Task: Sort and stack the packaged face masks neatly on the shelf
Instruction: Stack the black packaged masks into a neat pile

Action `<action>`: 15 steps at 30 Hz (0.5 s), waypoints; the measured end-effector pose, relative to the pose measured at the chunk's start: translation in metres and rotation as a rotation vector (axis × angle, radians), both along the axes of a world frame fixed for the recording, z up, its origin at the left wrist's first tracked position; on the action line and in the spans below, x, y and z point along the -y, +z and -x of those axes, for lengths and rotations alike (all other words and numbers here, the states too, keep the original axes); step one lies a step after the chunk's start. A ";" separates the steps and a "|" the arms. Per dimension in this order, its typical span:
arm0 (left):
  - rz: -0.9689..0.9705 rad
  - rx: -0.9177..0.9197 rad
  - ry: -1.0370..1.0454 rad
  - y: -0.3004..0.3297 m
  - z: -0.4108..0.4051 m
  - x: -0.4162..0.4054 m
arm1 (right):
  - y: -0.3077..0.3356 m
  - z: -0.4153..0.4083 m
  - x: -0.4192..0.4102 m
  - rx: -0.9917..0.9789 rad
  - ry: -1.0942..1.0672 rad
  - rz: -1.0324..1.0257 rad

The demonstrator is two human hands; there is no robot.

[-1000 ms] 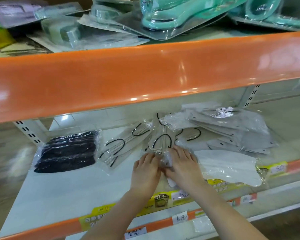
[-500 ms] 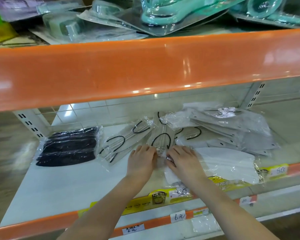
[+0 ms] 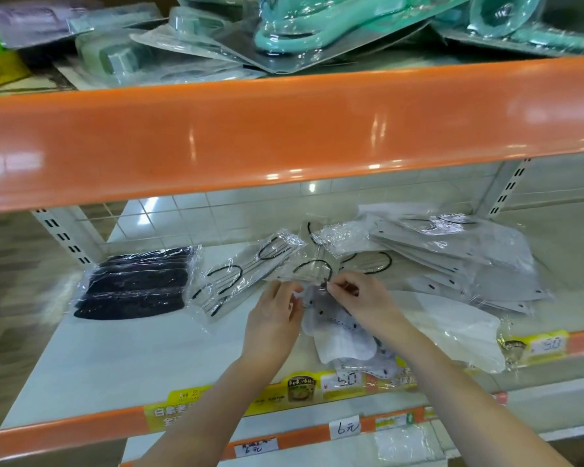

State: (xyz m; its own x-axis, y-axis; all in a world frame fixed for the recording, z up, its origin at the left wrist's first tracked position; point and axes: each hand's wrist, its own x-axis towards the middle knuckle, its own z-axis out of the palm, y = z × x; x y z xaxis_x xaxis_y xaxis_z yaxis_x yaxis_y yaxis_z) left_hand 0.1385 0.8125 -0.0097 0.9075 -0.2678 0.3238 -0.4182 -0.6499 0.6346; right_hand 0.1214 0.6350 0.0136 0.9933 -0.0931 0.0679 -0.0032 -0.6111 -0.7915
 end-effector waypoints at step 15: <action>0.638 -0.589 -0.081 0.061 0.002 0.039 | 0.051 -0.005 -0.007 0.021 0.126 -0.431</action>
State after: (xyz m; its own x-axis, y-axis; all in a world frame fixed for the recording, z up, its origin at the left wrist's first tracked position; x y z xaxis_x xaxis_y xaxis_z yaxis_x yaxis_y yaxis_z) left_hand 0.1361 0.7730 0.0511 0.9605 -0.2658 -0.0825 0.0636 -0.0789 0.9949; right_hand 0.1265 0.6419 0.0641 0.9975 0.0038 0.0700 0.0691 -0.2197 -0.9731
